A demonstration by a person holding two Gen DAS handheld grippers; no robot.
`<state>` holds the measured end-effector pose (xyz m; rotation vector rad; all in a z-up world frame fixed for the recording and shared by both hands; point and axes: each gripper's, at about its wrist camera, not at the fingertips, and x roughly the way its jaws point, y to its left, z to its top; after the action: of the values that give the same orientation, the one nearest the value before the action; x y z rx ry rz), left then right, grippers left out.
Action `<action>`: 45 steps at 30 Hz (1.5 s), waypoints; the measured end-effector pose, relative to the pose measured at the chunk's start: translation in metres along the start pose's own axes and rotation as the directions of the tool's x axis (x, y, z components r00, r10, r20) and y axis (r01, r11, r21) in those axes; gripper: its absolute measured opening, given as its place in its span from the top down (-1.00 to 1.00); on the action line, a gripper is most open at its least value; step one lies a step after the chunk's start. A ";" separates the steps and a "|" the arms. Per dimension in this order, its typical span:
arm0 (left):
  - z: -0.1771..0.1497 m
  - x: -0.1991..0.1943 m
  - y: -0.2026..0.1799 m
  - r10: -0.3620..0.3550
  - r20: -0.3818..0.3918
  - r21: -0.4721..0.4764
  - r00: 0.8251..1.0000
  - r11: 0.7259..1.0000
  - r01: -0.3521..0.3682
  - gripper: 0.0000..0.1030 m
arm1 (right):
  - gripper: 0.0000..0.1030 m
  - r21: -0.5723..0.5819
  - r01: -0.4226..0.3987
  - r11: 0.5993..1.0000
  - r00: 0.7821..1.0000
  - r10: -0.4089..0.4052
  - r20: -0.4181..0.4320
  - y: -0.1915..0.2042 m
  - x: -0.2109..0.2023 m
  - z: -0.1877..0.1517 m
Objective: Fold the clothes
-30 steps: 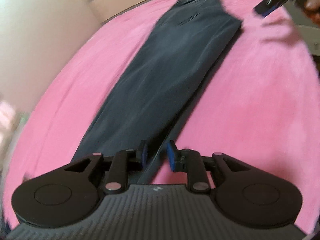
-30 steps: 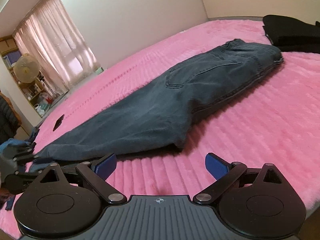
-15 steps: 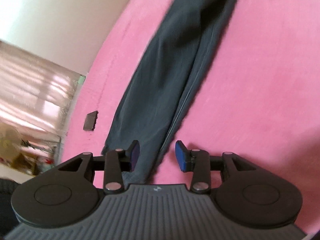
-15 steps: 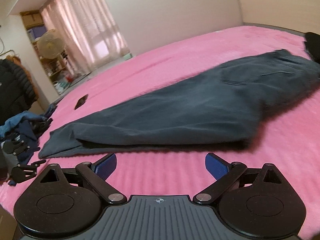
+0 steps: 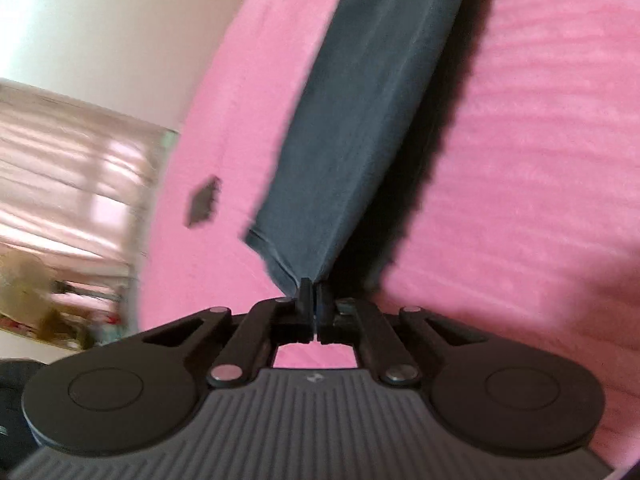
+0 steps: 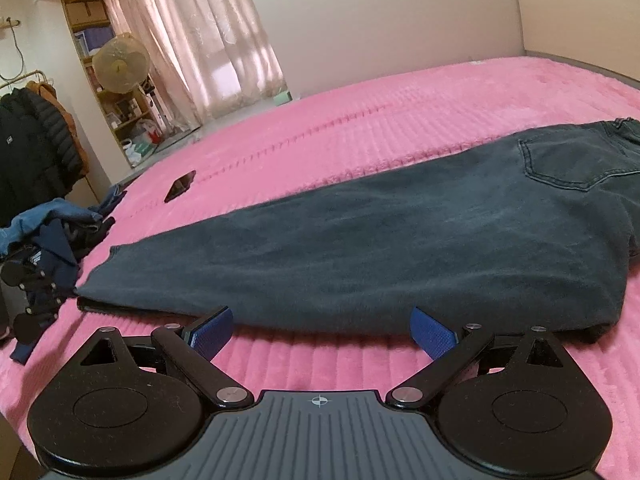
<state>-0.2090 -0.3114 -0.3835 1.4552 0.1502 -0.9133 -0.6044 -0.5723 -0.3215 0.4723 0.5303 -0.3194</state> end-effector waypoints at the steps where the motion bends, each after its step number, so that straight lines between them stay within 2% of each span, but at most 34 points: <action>1: -0.004 0.002 0.000 -0.016 -0.008 -0.012 1.000 1.000 0.016 0.98 | -0.90 -0.002 0.000 1.000 1.000 0.000 -0.008 0.002 0.001 0.000; 3: -0.003 0.005 -0.009 -0.012 -0.019 -0.009 1.000 1.000 0.012 0.98 | -0.90 -0.013 0.000 1.000 1.000 0.000 -0.021 0.005 -0.001 -0.002; 9: -0.016 -0.005 0.002 -0.014 -0.040 -0.139 0.999 0.990 0.008 0.88 | -0.90 -0.048 0.003 0.999 1.000 -0.004 -0.021 0.006 -0.011 -0.001; 12: -0.033 -0.015 0.018 -0.013 -0.081 -0.257 0.997 0.966 -0.008 0.86 | -0.90 -0.052 0.007 0.999 1.000 -0.008 -0.011 -0.002 -0.011 0.001; 15: -0.034 -0.030 0.038 -0.034 -0.069 -0.398 0.997 0.917 0.003 0.85 | -0.90 -0.054 0.005 0.999 1.000 -0.005 -0.008 -0.010 -0.002 0.008; 18: -0.022 -0.044 0.052 -0.055 -0.002 -0.520 0.998 0.853 0.046 0.71 | -0.90 -0.060 -0.001 0.998 1.000 0.001 0.000 -0.016 0.011 0.016; 21: -0.003 -0.035 0.062 -0.099 0.068 -0.608 0.993 0.785 0.120 0.63 | -0.90 -0.010 -0.006 1.000 0.997 0.005 -0.073 -0.031 0.039 0.020; 22: 0.006 -0.028 0.060 -0.114 0.077 -0.612 0.991 0.779 0.137 0.61 | -0.90 0.003 -0.003 1.000 0.996 0.004 -0.092 -0.038 0.047 0.020; 24: 0.019 -0.011 0.050 -0.131 0.047 -0.565 0.990 0.814 0.135 0.59 | -0.90 -0.021 0.019 1.000 0.997 -0.021 -0.080 -0.044 0.052 0.025; 26: 0.028 0.003 0.038 -0.136 0.015 -0.508 0.991 0.852 0.125 0.56 | -0.90 -0.051 0.079 0.996 0.994 -0.082 -0.070 -0.043 0.045 0.032; 27: 0.028 0.003 0.036 -0.128 0.018 -0.501 0.992 0.857 0.120 0.55 | -0.90 -0.067 0.073 0.995 0.996 -0.077 -0.050 -0.041 0.036 0.033; 30: 0.014 -0.005 0.043 -0.114 0.009 -0.608 0.993 0.788 0.096 0.44 | -0.90 -0.148 0.046 0.988 0.998 -0.052 -0.031 -0.027 0.019 0.029; 31: 0.008 -0.002 0.049 -0.112 0.005 -0.653 0.994 0.752 0.088 0.41 | -0.90 -0.183 0.045 0.982 0.998 -0.052 -0.034 -0.019 0.017 0.025; 33: -0.011 -0.008 0.055 -0.116 -0.009 -0.749 0.993 0.659 0.070 0.38 | -0.90 -0.262 0.010 0.965 0.998 -0.025 -0.055 0.002 0.018 0.015; 36: -0.041 -0.019 0.057 -0.143 0.002 -0.868 0.990 0.491 0.072 0.35 | -0.90 -0.388 -0.085 0.918 0.994 0.050 -0.100 0.045 0.032 -0.001; 39: -0.066 -0.022 0.057 -0.164 0.047 -0.935 0.985 0.340 0.101 0.35 | -0.90 -0.498 -0.210 0.841 0.977 0.155 -0.150 0.098 0.054 -0.012; 41: -0.079 -0.026 0.058 -0.173 0.092 -0.968 0.981 0.217 0.129 0.35 | -0.90 -0.544 -0.267 0.795 0.964 0.208 -0.169 0.129 0.070 -0.016; 42: -0.087 -0.024 0.060 -0.177 0.122 -0.979 0.977 0.139 0.148 0.35 | -0.90 -0.558 -0.291 0.777 0.957 0.232 -0.177 0.144 0.079 -0.017; 45: -0.113 -0.011 0.064 -0.172 0.273 -0.954 0.947 -0.176 0.243 0.35 | -0.90 -0.552 -0.340 0.761 0.940 0.285 -0.187 0.174 0.101 -0.014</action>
<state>-0.1292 -0.2157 -0.3463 -0.2050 0.9150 -0.6964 -0.4566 -0.4353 -0.3272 -0.0279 0.5970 0.1974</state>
